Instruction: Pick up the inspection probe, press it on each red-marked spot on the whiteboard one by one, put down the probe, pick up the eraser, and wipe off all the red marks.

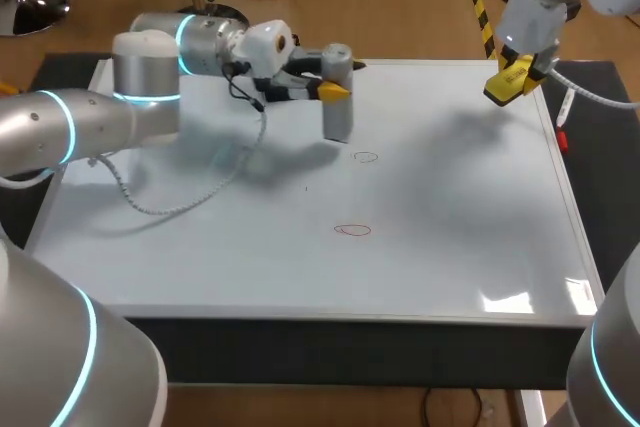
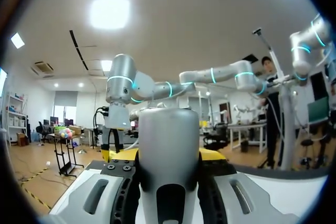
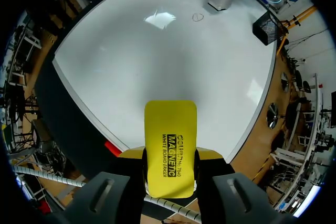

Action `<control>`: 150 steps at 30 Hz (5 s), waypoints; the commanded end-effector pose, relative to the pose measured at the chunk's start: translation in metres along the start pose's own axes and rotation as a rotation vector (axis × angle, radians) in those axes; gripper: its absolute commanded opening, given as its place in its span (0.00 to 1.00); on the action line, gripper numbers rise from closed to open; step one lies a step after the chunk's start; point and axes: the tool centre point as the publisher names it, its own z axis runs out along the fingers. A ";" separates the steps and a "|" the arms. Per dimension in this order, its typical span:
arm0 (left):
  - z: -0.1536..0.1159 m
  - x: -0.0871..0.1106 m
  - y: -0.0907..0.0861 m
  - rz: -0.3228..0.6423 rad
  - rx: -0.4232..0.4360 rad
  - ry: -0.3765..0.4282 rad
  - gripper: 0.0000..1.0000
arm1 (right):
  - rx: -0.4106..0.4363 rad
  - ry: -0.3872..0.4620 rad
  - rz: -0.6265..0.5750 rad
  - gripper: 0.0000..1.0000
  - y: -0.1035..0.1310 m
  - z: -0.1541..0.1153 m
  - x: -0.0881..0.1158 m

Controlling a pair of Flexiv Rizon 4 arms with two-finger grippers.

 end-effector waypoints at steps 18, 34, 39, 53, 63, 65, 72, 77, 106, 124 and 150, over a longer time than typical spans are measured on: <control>-0.141 0.043 -0.043 0.054 -0.108 -0.281 0.00 | 0.001 0.005 -0.002 0.00 -0.001 -0.001 -0.001; -0.199 0.054 -0.055 0.078 -0.114 -0.394 0.00 | 0.001 0.005 -0.002 0.00 -0.001 -0.001 -0.001; -0.204 0.058 -0.057 0.081 -0.104 -0.404 0.00 | 0.001 0.005 -0.002 0.00 -0.001 -0.001 -0.001; -0.204 0.060 -0.058 0.083 -0.101 -0.405 0.00 | 0.001 0.005 -0.002 0.00 -0.001 -0.001 -0.001; -0.204 0.060 -0.058 0.083 -0.101 -0.405 0.00 | -0.040 0.018 -0.108 0.00 0.036 0.011 0.003; -0.204 0.060 -0.058 0.083 -0.101 -0.405 0.00 | -0.044 0.017 -0.142 0.00 0.048 0.010 0.002; -0.204 0.060 -0.058 0.083 -0.101 -0.405 0.00 | -0.046 0.064 -0.314 0.00 0.108 0.009 -0.008; -0.204 0.060 -0.058 0.083 -0.101 -0.405 0.00 | -0.043 0.101 -0.439 0.00 0.161 0.015 -0.023; -0.204 0.060 -0.058 0.083 -0.101 -0.405 0.00 | -0.036 0.153 -0.726 0.00 0.298 0.071 -0.086; -0.204 0.060 -0.058 0.083 -0.101 -0.405 0.00 | -0.073 0.140 -0.724 0.00 0.295 0.098 -0.084; -0.204 0.060 -0.058 0.083 -0.101 -0.405 0.00 | -0.113 0.176 -0.548 0.00 0.237 0.121 -0.032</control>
